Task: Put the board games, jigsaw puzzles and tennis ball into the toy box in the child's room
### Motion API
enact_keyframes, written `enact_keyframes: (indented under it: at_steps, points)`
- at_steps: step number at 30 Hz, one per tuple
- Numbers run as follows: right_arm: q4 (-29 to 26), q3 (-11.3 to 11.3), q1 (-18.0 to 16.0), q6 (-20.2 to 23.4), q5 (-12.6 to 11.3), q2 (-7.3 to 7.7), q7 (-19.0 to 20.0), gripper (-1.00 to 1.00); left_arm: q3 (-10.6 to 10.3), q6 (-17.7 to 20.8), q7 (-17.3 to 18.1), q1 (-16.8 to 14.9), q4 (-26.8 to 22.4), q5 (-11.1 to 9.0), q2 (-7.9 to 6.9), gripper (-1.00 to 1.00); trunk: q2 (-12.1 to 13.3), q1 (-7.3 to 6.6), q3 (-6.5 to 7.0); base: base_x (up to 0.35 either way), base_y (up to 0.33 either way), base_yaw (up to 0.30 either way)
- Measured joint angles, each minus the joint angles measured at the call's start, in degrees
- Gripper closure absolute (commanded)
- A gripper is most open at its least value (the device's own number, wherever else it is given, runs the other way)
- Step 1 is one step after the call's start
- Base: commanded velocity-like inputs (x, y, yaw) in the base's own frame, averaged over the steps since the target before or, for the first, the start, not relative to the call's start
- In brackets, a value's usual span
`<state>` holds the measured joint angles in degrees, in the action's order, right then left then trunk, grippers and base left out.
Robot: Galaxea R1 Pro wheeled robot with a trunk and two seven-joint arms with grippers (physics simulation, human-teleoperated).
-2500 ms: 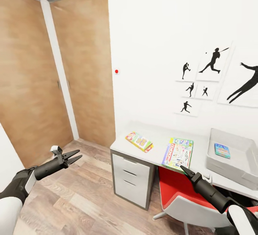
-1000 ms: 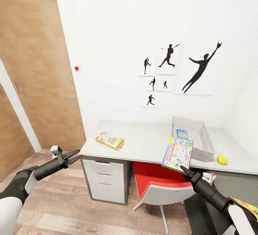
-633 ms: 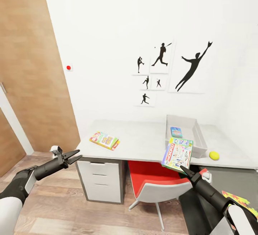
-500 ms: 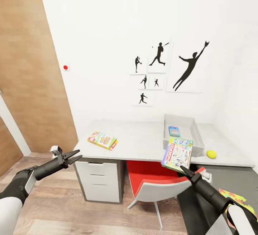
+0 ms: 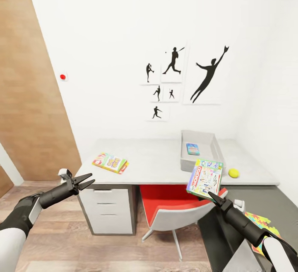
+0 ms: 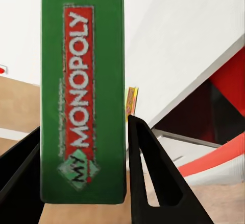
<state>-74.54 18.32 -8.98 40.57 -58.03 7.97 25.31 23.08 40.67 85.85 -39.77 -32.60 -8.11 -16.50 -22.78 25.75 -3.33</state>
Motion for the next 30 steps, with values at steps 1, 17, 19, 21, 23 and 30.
enact_keyframes:
  at_steps: [1,17,19,21,23,30]
  points:
    - [0.0,0.01,0.0,0.02,0.01,0.0,0.0,1.0,0.0,0.0,0.01,0.0,0.0,0.0,-0.01,-1.0,0.0,0.0,-0.04,0.0,0.0,-0.143]
    - [0.08,0.02,0.0,0.01,0.0,-0.01,0.01,1.0,0.05,0.02,0.0,0.0,-0.01,0.04,-0.01,-1.0,-0.01,-0.02,-0.7,0.094,0.081,-0.142]
    - [0.05,0.0,0.0,-0.02,0.03,-0.03,0.02,1.0,0.04,0.03,0.02,0.0,-0.02,0.04,-0.01,-1.0,-0.01,-0.02,-0.79,0.236,0.187,-0.141]
    - [0.03,0.01,0.0,-0.03,0.07,-0.04,0.02,1.0,0.07,0.03,-0.38,0.0,-0.02,0.05,-0.01,-1.0,-0.01,-0.02,-0.87,0.243,0.192,-0.141]
    - [0.05,0.01,0.0,-0.05,0.06,-0.02,0.02,1.0,0.08,0.03,-1.34,0.0,-0.02,0.02,-0.01,-1.0,-0.01,-0.02,-0.95,0.248,0.194,-0.141]
    - [0.08,0.02,0.0,-0.07,0.18,-0.01,0.01,1.0,0.08,0.03,-1.99,0.0,-0.01,-0.04,-0.02,-1.0,-0.01,-0.02,-1.23,0.229,0.148,-0.141]
